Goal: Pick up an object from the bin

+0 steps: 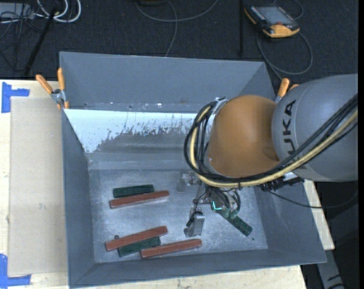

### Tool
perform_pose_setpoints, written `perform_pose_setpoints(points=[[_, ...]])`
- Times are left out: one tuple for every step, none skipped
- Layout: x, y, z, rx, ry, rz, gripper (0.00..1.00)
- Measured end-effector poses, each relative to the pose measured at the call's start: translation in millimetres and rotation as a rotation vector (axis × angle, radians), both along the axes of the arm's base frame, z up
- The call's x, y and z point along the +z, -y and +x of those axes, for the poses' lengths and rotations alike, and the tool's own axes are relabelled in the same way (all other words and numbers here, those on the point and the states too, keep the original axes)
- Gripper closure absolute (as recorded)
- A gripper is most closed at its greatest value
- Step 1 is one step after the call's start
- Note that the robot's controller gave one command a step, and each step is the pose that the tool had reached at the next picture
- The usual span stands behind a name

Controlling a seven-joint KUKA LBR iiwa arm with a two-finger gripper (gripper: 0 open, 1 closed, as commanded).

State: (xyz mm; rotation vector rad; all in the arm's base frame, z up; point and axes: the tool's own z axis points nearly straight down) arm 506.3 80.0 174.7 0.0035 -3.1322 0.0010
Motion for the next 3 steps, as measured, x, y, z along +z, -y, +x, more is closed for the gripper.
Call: perform_pose_setpoints(points=[[-107,-3,-29.2,-0.146,0.013,0.001,0.0],[-103,-4,-30.3,-0.145,0.005,0.001,1.0],[-45,-14,-15.8,-0.135,0.015,0.002,1.0]])
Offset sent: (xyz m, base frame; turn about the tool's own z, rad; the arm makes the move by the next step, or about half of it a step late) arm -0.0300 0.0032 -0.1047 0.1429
